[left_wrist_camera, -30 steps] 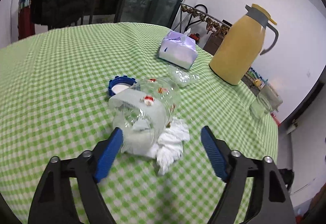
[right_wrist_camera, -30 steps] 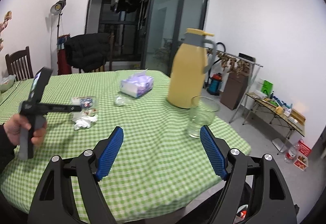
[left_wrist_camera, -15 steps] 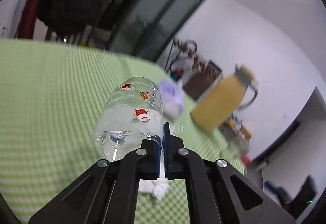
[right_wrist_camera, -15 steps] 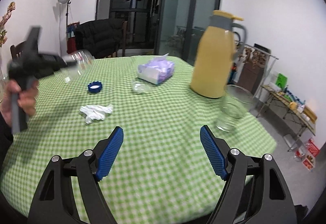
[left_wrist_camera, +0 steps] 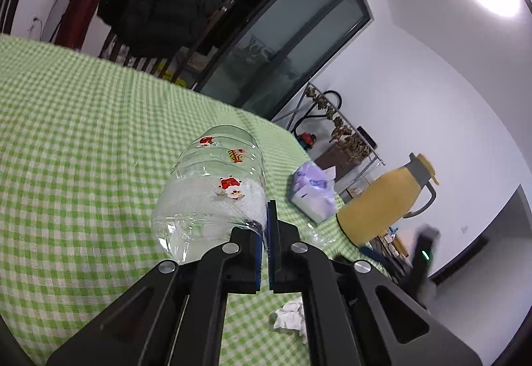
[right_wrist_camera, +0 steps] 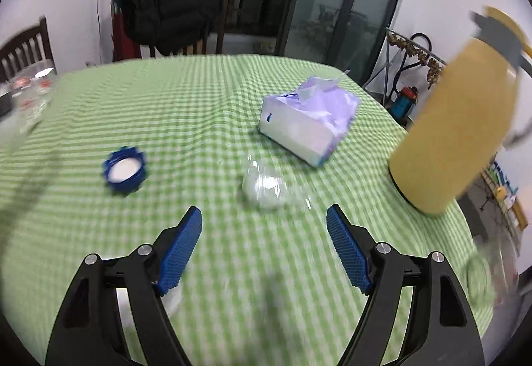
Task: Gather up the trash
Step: 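Grasp the clear plastic wrapper with the right tool while the left tool holds the bottle, then carry the plastic bottle and wrapper over the trash bag, then open both tools to drop the bottle and wrapper into the trash, then move both open tools back over the table toward the tissue and cap, then grasp the crumpled white tissue with the right tool and lift it, then grasp the blue bottle cap with the left tool while the right tool holds the tissue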
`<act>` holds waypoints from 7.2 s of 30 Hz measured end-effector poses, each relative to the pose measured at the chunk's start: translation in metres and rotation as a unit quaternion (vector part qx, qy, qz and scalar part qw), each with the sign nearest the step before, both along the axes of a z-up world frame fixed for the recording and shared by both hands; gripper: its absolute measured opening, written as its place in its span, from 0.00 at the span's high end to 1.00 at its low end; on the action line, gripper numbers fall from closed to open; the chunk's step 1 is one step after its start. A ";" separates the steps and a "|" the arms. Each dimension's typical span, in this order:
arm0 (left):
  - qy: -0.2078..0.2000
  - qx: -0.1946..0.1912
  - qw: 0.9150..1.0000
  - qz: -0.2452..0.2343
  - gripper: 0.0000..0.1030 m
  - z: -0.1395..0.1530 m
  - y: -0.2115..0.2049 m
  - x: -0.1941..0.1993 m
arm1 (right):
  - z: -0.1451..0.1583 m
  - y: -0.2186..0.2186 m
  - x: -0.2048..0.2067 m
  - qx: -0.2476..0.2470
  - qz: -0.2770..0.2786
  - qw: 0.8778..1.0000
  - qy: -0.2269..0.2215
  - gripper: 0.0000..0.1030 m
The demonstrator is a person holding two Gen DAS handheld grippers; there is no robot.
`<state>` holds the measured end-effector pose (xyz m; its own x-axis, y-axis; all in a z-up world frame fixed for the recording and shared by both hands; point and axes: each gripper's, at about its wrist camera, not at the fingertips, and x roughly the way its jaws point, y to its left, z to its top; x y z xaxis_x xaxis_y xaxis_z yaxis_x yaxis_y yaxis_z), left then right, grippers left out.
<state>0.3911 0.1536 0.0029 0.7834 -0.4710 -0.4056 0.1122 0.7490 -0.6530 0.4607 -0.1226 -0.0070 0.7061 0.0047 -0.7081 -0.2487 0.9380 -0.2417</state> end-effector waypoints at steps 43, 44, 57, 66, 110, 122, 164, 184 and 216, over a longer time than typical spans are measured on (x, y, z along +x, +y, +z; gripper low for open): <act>-0.027 0.159 0.970 -0.182 1.00 0.080 -0.222 -0.072 | 0.080 -0.394 -0.431 0.133 -0.247 0.946 -0.161 0.67; -0.028 0.164 0.968 -0.187 1.00 0.083 -0.232 -0.075 | 0.076 -0.400 -0.435 0.137 -0.253 0.944 -0.161 0.67; -0.060 0.235 0.909 -0.338 1.00 0.082 -0.435 -0.154 | -0.052 -0.500 -0.469 0.180 -0.362 0.913 -0.061 0.66; -0.040 0.272 0.863 -0.424 1.00 0.037 -0.540 -0.197 | -0.123 -0.539 -0.457 0.223 -0.394 0.892 0.016 0.48; 0.050 0.318 0.784 -0.530 0.44 -0.103 -0.701 -0.263 | -0.116 -0.532 -0.562 0.165 -0.533 0.814 -0.161 0.33; 0.019 0.298 0.832 -0.468 0.40 -0.059 -0.618 -0.239 | -0.092 -0.517 -0.544 0.178 -0.509 0.828 -0.156 0.33; 0.141 0.195 0.970 -0.019 0.14 -0.051 -0.039 -0.070 | -0.004 0.012 -0.148 0.108 0.085 0.990 0.008 0.27; 0.127 0.178 0.974 0.065 0.13 -0.037 -0.014 -0.078 | -0.039 0.031 -0.083 0.136 0.079 0.987 0.044 0.90; 0.120 0.382 0.916 -0.034 0.14 -0.050 -0.156 0.089 | -0.001 -0.047 -0.111 0.179 -0.053 0.971 -0.151 0.90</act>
